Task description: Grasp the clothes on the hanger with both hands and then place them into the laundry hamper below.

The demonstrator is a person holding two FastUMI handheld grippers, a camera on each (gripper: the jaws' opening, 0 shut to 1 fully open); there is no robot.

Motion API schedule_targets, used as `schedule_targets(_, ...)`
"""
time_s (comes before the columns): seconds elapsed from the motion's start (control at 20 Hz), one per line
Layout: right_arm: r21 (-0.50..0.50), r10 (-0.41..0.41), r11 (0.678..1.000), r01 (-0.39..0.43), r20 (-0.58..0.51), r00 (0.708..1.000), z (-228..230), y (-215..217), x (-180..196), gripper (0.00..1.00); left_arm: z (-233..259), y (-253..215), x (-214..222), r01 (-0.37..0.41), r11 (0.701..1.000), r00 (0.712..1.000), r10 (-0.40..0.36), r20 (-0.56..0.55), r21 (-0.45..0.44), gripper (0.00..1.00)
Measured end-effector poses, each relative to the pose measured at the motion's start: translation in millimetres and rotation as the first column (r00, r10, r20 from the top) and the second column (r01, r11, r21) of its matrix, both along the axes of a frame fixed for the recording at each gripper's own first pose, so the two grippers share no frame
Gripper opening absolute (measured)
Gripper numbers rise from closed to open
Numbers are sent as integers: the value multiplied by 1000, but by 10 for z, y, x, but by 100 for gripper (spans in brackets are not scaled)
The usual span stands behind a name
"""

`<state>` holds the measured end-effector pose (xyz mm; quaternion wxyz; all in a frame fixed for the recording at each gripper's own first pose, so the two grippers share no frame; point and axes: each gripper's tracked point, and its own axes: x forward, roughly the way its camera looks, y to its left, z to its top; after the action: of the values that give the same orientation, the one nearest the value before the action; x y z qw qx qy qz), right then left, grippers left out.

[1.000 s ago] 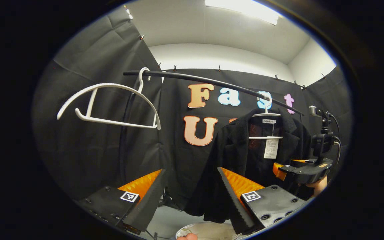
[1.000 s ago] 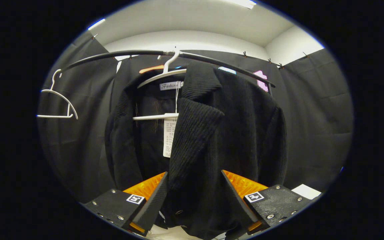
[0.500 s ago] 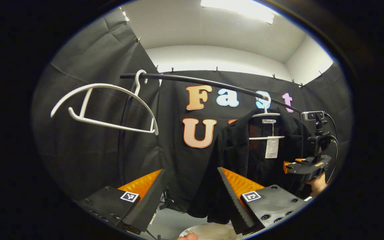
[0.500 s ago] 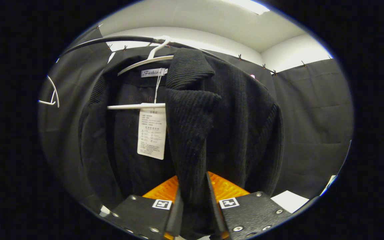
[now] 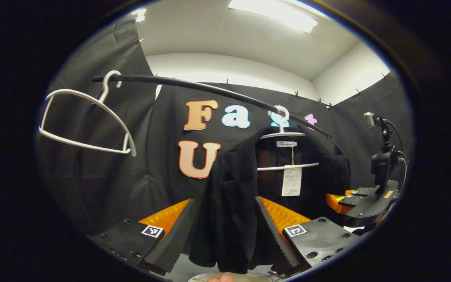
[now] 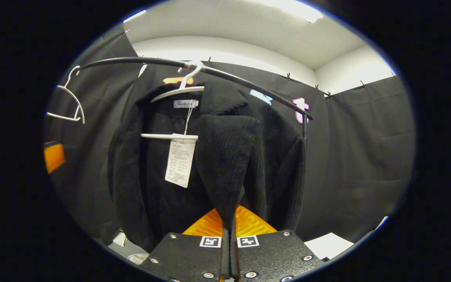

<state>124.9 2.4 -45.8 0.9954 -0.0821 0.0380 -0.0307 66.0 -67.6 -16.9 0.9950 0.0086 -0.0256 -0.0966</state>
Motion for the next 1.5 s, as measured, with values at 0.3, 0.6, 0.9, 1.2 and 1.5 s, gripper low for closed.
schedule_targets(0.3,-5,56,998,-56,26,998,205,46,-226,1,-321,-448,697,7,1000,999,-8,-37,-16,93)
schedule_targets(0.6,28,104,994,-104,4,995,204,98,-245,1,-690,-477,1231,-84,995,995,86,-44,49,96)
schedule_targets(0.9,29,112,993,-112,2,994,198,94,-265,2,-858,-190,1455,-157,986,984,161,-70,61,93)
schedule_targets(1.2,25,78,997,-79,34,996,180,12,-260,2,-698,-151,1416,-96,994,994,98,-44,46,31)
schedule_targets(1.5,132,82,988,-86,35,996,157,-11,-269,0,-493,-153,1197,-14,1000,999,12,-53,-24,11)
